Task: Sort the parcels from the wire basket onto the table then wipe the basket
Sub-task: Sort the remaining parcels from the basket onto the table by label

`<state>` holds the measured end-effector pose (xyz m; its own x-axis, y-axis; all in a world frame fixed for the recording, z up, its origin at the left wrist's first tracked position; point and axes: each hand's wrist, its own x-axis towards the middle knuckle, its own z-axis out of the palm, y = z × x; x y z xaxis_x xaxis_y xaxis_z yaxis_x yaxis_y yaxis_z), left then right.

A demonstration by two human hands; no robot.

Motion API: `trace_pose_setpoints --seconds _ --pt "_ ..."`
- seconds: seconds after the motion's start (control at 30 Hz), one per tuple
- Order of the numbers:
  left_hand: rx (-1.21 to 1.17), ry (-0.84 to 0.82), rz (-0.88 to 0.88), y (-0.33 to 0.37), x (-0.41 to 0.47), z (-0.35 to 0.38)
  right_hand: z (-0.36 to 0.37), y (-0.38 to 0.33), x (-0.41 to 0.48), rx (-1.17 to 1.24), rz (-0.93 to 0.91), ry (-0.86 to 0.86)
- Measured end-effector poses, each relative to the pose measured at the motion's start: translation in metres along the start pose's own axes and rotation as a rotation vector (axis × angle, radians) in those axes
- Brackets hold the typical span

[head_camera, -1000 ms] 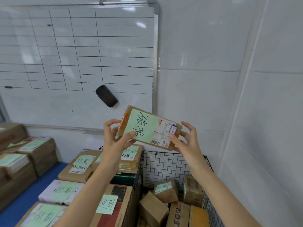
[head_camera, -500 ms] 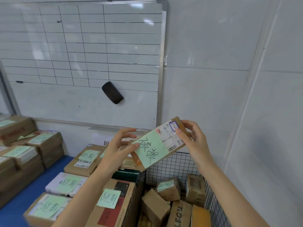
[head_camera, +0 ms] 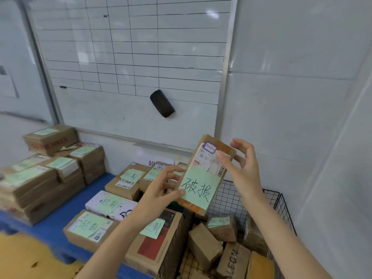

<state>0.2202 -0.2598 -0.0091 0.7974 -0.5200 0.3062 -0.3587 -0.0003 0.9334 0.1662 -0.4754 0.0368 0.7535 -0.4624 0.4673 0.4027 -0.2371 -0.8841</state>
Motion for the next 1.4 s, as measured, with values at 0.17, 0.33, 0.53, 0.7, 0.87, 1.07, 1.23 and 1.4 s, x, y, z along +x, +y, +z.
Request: trace_pose_setpoints --seconds 0.17,0.33,0.53,0.7,0.87,1.07,1.23,1.4 --pt "-0.048 0.197 -0.059 -0.004 -0.025 -0.022 0.041 0.018 -0.015 0.093 0.081 -0.223" --pt "0.003 0.384 -0.075 -0.002 -0.056 -0.056 0.097 0.027 -0.039 0.117 0.053 -0.453" --pt "0.008 0.588 -0.091 0.001 -0.087 -0.098 0.155 0.027 -0.061 0.027 0.001 -0.666" --pt "0.022 0.649 -0.124 -0.001 -0.11 -0.141 0.201 0.015 -0.068 -0.05 0.007 -0.786" --pt "0.035 0.68 -0.128 -0.005 -0.134 -0.202 0.263 -0.004 -0.075 -0.144 0.015 -0.883" --pt "0.065 0.719 -0.137 -0.01 -0.175 -0.305 0.372 -0.022 -0.101 -0.112 0.046 -0.922" --pt "0.096 0.743 -0.11 -0.016 -0.208 -0.392 0.467 -0.023 -0.137 0.003 0.064 -0.908" --pt "0.097 0.789 -0.152 -0.034 -0.227 -0.456 0.535 -0.017 -0.158 0.079 0.134 -0.885"
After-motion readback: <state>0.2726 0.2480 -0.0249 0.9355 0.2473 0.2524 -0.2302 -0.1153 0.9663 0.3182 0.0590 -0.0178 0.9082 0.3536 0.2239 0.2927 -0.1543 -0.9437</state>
